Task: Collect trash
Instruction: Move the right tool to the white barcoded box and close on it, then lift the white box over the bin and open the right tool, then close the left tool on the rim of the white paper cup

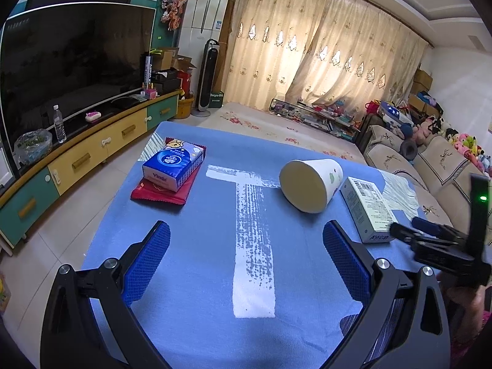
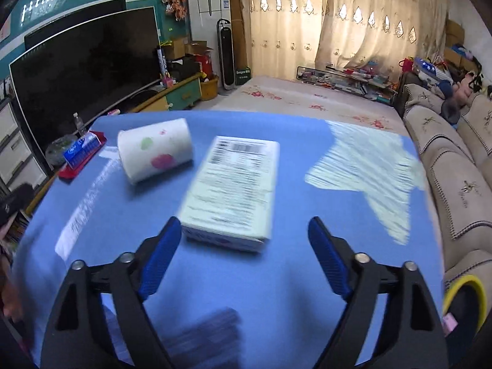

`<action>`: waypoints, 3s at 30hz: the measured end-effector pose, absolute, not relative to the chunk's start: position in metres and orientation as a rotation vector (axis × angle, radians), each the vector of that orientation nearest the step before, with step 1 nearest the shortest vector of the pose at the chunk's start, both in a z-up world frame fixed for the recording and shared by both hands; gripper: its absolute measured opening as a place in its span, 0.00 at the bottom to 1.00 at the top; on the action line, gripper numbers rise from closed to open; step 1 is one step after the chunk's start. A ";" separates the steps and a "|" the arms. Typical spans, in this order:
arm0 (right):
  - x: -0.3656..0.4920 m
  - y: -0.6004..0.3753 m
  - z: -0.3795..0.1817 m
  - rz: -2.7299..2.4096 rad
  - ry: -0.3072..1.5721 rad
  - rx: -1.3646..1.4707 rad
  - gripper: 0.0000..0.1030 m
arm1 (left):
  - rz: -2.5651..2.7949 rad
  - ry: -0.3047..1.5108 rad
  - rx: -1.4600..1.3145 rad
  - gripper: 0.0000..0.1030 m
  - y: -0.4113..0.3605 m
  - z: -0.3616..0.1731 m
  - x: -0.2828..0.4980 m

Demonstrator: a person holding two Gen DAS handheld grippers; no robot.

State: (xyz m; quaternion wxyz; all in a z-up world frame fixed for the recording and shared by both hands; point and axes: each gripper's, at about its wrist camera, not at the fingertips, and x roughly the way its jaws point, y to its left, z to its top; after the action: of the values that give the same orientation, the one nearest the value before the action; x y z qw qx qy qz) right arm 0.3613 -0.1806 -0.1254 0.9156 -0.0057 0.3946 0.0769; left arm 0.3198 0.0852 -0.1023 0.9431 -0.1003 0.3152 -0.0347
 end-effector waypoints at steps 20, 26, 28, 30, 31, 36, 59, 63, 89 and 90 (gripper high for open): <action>0.377 -0.167 -0.144 0.063 0.880 0.061 0.66 | -0.109 0.657 -0.193 0.95 0.076 -0.105 0.318; 0.348 -0.183 -0.116 0.094 0.822 0.055 0.66 | -0.111 0.665 -0.177 0.95 0.073 -0.107 0.320; 0.334 -0.190 -0.108 0.106 0.809 0.060 0.66 | -0.114 0.665 -0.171 0.95 0.071 -0.107 0.320; 0.319 -0.197 -0.097 0.113 0.787 0.067 0.66 | -0.113 0.665 -0.167 0.95 0.070 -0.107 0.320; 0.312 -0.202 -0.092 0.116 0.777 0.074 0.66 | -0.114 0.665 -0.167 0.95 0.070 -0.107 0.320; 0.272 -0.228 -0.072 0.130 0.732 0.128 0.66 | -0.113 0.664 -0.164 0.95 0.069 -0.107 0.320; 0.146 -0.458 -0.115 -0.405 0.716 0.364 0.66 | -0.128 0.651 -0.088 0.95 0.054 -0.106 0.317; 0.151 -0.484 -0.136 -0.481 0.739 0.378 0.66 | -0.139 0.658 -0.081 0.95 0.050 -0.108 0.317; 0.131 -0.493 -0.131 -0.475 0.663 0.434 0.75 | -0.270 0.785 -0.042 0.95 0.002 -0.108 0.373; 0.130 -0.493 -0.131 -0.473 0.662 0.436 0.75 | -0.275 0.796 -0.035 0.94 -0.003 -0.110 0.381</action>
State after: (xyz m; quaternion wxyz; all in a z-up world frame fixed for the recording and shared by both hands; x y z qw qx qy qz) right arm 0.1304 -0.4933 -0.1308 0.8953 0.2103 0.3193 -0.2283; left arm 0.3813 -0.0029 -0.1098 0.9126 -0.0171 0.3861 -0.1335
